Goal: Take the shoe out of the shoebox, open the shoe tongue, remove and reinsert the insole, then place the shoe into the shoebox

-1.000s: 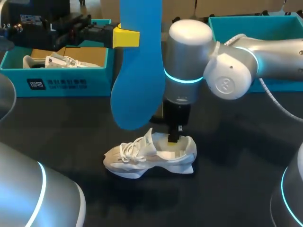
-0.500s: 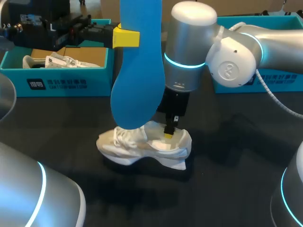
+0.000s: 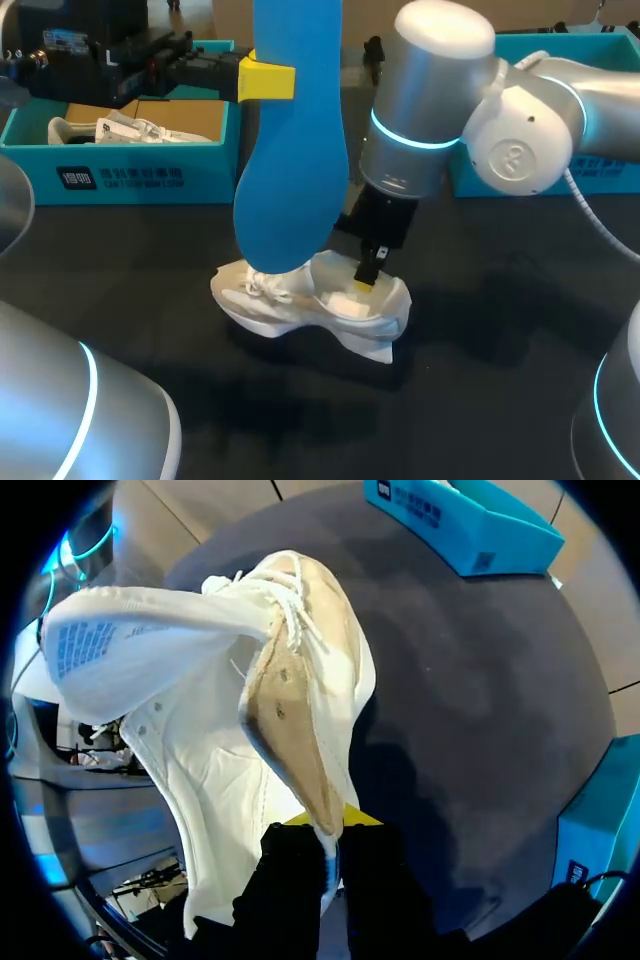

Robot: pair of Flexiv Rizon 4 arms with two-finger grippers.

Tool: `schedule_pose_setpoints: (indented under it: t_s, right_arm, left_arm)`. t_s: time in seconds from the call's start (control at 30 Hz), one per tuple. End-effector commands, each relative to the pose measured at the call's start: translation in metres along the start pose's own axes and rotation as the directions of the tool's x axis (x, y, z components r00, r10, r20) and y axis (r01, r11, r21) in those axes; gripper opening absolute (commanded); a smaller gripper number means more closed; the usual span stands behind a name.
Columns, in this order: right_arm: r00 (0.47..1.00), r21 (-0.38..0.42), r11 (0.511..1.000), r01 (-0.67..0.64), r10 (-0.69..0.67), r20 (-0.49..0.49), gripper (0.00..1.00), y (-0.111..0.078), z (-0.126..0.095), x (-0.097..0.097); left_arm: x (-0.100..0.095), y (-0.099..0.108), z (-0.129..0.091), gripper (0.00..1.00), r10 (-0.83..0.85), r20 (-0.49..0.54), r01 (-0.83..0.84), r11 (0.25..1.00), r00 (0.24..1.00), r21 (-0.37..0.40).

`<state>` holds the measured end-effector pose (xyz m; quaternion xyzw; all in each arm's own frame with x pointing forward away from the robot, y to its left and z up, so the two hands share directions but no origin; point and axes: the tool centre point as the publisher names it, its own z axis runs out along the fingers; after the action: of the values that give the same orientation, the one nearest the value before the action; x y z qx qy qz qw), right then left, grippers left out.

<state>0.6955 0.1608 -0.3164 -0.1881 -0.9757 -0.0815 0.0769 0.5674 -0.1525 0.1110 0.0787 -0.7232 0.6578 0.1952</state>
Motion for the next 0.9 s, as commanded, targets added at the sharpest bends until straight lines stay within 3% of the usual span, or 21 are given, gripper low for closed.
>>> schedule_pose_setpoints:
  t_s: [0.03,0.17,0.23,0.4,0.47,0.63,0.9]
  right_arm:
    - [1.0,-0.004,1.0,0.0,0.0,0.002,0.0,-0.001,0.0,0.001]
    - [0.975,-0.08,0.972,-0.22,0.222,0.016,0.0,-0.008,0.002,0.004]
    - [0.927,-0.127,0.921,-0.367,0.374,0.036,0.0,-0.012,0.003,0.008]
    - [0.844,-0.226,0.831,-0.509,0.533,0.061,0.0,-0.012,0.003,0.021]
    - [0.811,-0.225,0.802,-0.553,0.58,0.076,0.0,-0.011,0.004,0.024]
    - [0.667,-0.225,0.659,-0.717,0.743,0.05,0.0,-0.008,0.005,0.032]
    - [0.667,-0.225,0.659,-0.717,0.743,0.05,0.0,-0.008,0.005,0.032]
  left_arm:
    - [0.0,-0.001,0.0,0.0,0.0,0.001,0.0,1.0,1.0,-0.005]
    - [0.0,-0.001,0.0,0.0,0.0,0.001,0.0,1.0,1.0,-0.005]
    - [0.0,-0.001,0.0,0.0,0.0,0.001,0.0,1.0,1.0,-0.005]
    - [0.0,-0.001,0.0,0.0,0.0,0.001,0.0,1.0,1.0,-0.005]
    - [0.0,-0.001,0.0,0.0,0.0,0.001,0.0,1.0,1.0,-0.005]
    - [0.0,-0.001,0.0,0.0,0.0,0.001,0.0,1.0,1.0,-0.005]
    - [0.0,-0.001,0.0,0.0,0.0,0.001,0.0,1.0,1.0,-0.005]
